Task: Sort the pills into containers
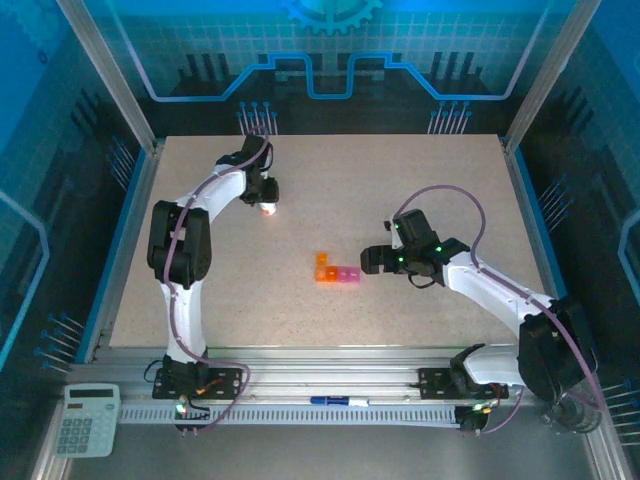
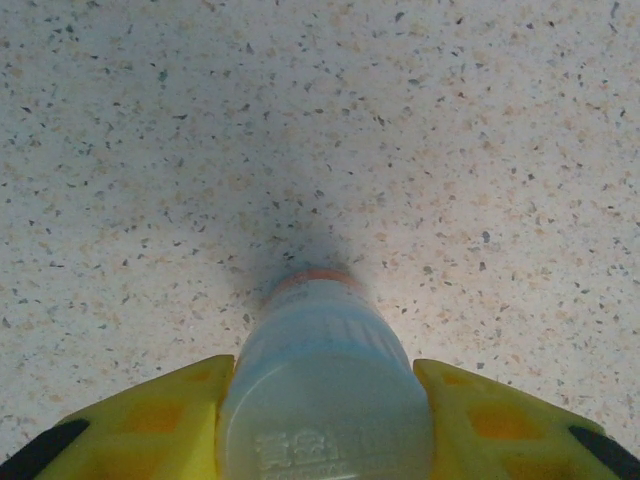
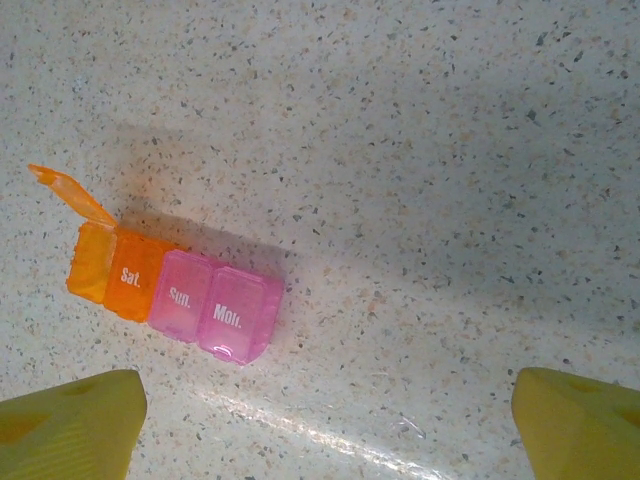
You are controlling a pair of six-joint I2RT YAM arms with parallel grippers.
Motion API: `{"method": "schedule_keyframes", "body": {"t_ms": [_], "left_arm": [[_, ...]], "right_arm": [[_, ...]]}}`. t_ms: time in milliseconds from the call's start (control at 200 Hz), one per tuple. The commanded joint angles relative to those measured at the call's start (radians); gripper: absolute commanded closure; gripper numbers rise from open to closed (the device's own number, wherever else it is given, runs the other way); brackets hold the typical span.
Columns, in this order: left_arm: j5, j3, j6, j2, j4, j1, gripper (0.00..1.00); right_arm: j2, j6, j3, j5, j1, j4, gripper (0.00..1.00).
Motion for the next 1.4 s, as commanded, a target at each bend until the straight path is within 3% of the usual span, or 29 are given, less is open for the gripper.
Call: {"method": "schedule_keyframes", "body": {"t_ms": [0,240,826,1396], "left_arm": [[0.002,0.024,0.026,-0.033,-0.05,-0.024,0.74],[0.004,-0.042,0.012,-0.15,-0.059,-0.094,0.75],[-0.019,-0.386,-0.092,-0.429,-0.065,-0.295,0.74],[-0.032,-0.615,-0.186,-0.531,0.015,-0.365,0.73]], "right_arm": [[-0.002,-0.014,-0.007,-0.018,-0.006,0.031,0.05],[0.034,-0.018,0.028,-0.061,-0.006,0.055,0.05],[0.114,-0.043,0.142,-0.147,-0.003,0.051,0.07],[0.184,-0.036,0.205,-0.143,0.035,0.045,0.08]]}}
